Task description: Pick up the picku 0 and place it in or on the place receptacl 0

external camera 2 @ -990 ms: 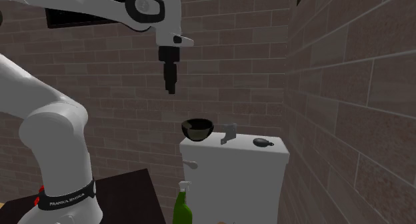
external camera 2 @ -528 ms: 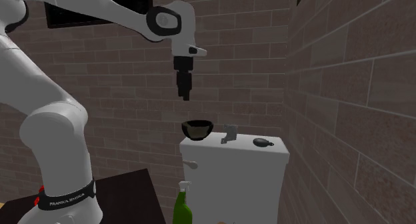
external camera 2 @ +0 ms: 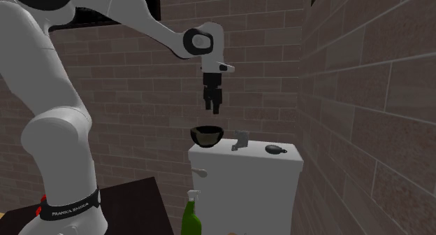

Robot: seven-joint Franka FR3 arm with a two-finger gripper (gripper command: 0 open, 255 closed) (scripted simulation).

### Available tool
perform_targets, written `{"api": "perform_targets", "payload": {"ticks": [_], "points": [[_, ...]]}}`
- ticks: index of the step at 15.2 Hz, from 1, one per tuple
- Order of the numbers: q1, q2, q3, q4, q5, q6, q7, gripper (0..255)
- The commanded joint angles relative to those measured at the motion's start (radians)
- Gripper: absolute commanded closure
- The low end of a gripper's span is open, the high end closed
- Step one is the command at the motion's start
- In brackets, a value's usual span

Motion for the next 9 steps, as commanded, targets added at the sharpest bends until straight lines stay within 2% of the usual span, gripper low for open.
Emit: {"api": "perform_targets", "payload": {"ticks": [1,9], "points": [[0.001,0.080,0.006,0.055,-0.010,0.025,0.003,0],[0.016,0.399,0.026,0.319,-0.060,0.076,0.034,0]]}}
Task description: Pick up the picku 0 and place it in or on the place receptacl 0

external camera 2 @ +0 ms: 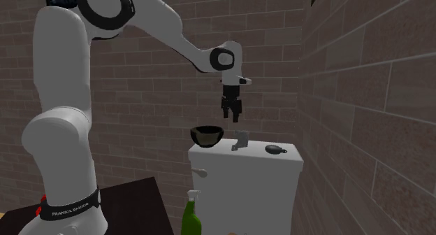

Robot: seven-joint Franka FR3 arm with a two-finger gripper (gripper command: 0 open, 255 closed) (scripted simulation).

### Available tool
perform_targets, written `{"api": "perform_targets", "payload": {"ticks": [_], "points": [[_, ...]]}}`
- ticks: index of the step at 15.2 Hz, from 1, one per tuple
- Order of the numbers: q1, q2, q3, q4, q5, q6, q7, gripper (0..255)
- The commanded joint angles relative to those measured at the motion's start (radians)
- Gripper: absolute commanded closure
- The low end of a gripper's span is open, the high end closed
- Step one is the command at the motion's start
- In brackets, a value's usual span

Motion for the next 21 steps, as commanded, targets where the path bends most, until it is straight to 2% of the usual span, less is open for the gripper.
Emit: {"api": "perform_targets", "payload": {"ticks": [1,8,16,21], "points": [[0.009,0.081,0.005,0.077,-0.015,0.003,0.013,0],[0.040,0.380,0.004,0.412,-0.063,-0.039,0.033,0],[0.041,0.417,0.002,0.364,-0.066,0.046,0.036,0],[0.041,0.417,0.002,0.364,-0.066,0.046,0.036,0]]}}
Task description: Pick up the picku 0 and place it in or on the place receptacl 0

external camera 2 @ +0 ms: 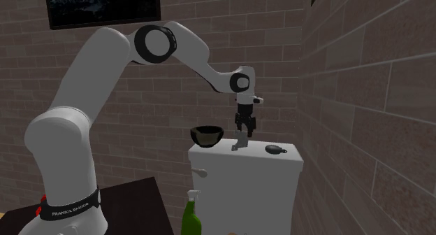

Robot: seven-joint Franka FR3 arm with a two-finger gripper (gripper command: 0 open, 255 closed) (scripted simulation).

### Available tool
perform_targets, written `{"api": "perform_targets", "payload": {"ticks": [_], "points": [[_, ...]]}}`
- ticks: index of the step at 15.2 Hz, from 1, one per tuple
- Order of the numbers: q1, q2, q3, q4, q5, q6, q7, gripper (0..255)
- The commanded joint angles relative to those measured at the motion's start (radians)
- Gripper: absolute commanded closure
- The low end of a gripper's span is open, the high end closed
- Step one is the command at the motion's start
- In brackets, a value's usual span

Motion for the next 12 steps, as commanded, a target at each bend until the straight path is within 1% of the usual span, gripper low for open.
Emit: {"api": "perform_targets", "payload": {"ticks": [1,3,4,12], "points": [[0.000,0.000,0.000,-0.001,0.000,0.001,0.000,0],[0.000,0.000,0.000,-0.001,0.000,0.001,0.000,0],[0.000,0.000,0.000,-0.001,0.000,0.001,0.000,255],[0.000,0.000,0.000,-0.001,0.000,0.001,0.000,255]]}}
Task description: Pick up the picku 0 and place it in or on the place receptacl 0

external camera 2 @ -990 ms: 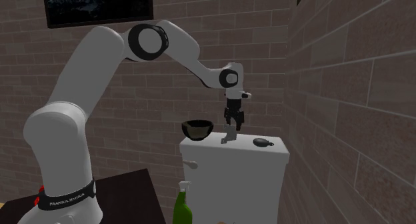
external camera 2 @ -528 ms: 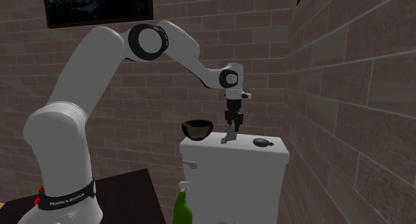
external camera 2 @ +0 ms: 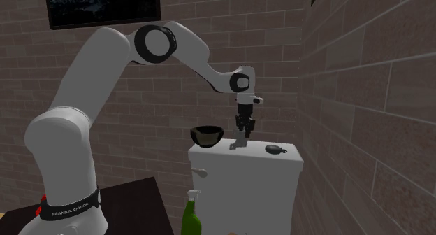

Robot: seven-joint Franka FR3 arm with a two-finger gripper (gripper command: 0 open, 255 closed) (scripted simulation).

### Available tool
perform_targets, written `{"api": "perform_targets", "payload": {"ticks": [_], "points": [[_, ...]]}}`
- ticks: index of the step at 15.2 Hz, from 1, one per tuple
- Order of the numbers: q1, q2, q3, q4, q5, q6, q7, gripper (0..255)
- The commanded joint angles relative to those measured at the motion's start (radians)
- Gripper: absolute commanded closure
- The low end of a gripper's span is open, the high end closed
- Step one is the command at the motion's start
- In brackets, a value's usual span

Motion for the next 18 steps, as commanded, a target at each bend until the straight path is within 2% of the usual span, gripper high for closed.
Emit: {"api": "perform_targets", "payload": {"ticks": [1,18], "points": [[0.000,0.000,0.000,-0.001,0.000,0.000,0.000,255],[0.000,-0.060,0.003,0.138,0.006,-0.198,-0.003,255]]}}
